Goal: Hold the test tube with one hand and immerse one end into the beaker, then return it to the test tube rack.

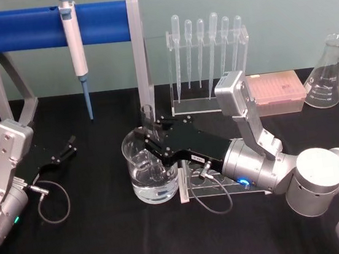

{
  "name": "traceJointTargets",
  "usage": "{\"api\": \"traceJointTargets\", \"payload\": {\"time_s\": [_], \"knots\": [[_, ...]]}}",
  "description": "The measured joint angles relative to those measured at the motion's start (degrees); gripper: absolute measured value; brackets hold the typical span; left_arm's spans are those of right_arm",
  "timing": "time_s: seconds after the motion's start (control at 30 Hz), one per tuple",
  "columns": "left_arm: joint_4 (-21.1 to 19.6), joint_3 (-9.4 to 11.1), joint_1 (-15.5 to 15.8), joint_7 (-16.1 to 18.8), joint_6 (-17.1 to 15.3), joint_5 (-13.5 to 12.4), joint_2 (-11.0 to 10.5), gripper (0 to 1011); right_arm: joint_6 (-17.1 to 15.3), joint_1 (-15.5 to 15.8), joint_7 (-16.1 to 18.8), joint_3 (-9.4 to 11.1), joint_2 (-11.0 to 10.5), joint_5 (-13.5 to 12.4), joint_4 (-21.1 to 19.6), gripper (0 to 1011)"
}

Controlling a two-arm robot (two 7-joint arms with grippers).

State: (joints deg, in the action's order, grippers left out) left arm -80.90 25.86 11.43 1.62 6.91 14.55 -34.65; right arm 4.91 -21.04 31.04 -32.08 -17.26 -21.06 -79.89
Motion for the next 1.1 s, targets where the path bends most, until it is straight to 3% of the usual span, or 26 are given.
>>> {"api": "traceJointTargets", "payload": {"time_s": [1.1], "knots": [[0.0, 0.0, 0.0, 0.0, 0.0, 0.0, 0.0, 1000, 0.0, 0.0, 0.0, 0.0, 0.0, 0.0, 0.0, 227]]}}
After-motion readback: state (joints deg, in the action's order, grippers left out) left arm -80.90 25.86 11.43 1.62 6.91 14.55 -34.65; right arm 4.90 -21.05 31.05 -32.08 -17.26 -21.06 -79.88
